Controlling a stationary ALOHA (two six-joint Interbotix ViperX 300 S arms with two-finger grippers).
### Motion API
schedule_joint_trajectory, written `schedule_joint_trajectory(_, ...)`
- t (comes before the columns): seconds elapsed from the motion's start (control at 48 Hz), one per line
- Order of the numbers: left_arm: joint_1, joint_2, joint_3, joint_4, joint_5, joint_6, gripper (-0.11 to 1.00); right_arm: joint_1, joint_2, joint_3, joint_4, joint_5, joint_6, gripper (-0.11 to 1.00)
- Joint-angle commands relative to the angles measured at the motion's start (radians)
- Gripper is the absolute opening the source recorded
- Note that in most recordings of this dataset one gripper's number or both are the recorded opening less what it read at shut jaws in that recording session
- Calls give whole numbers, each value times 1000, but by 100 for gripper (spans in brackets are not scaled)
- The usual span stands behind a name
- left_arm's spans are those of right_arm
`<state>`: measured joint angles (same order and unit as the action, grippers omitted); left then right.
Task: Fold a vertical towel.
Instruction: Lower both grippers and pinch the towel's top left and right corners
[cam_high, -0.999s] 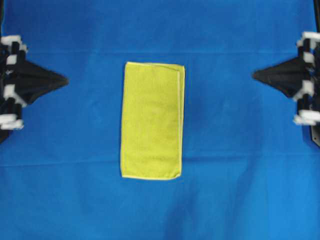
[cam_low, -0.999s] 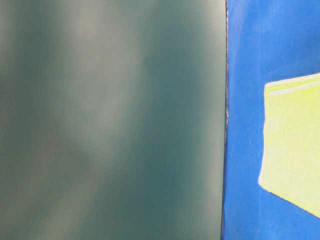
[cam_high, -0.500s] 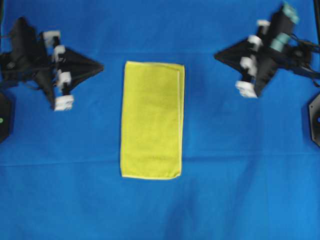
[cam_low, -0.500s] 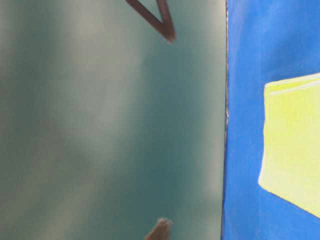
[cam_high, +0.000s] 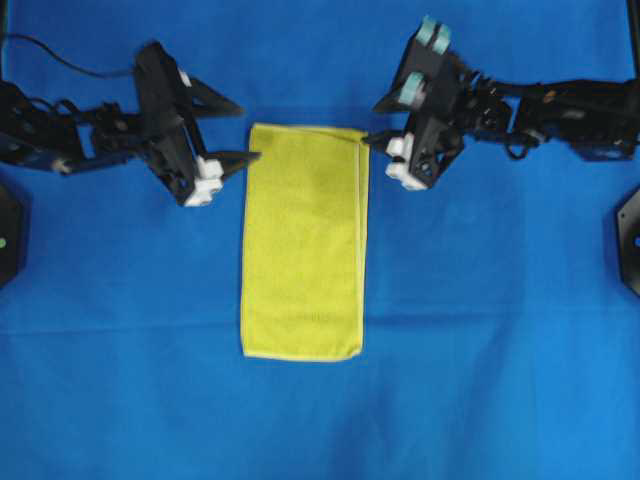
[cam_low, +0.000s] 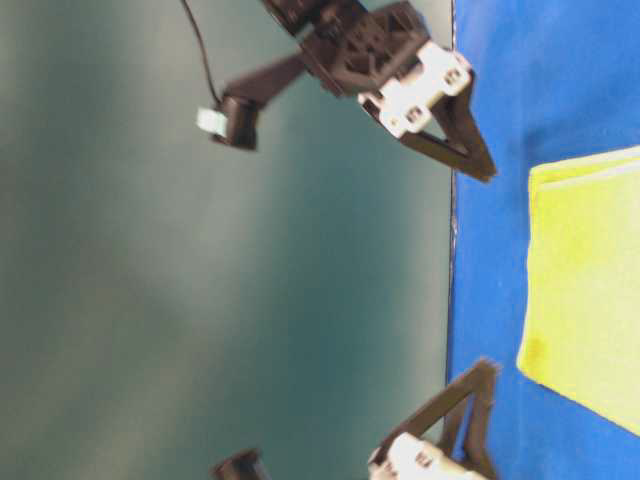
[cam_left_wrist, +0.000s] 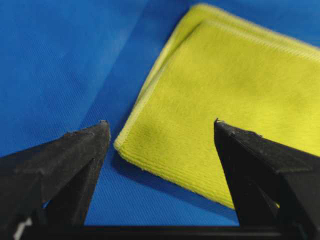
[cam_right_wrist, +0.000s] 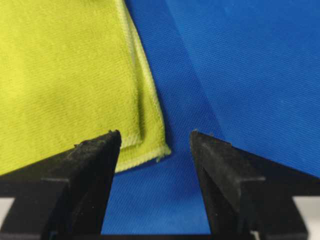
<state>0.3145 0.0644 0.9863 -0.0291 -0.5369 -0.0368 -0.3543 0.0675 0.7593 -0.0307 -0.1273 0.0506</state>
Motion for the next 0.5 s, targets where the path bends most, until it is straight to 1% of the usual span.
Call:
schedule_joint_trajectory(0.0,9,35,-38,-2,-15,0,80,2,18,-35,-3,-3,-2,61)
schedule_joint_trajectory(0.229,37,110,-60,-2,-18,0,80,2,71,-48,-3,-8,0,61)
schedule_joint_trajectory(0.479,41,129,-74,-2,-18,0,79,5,89,-49,-2,-11,0,61)
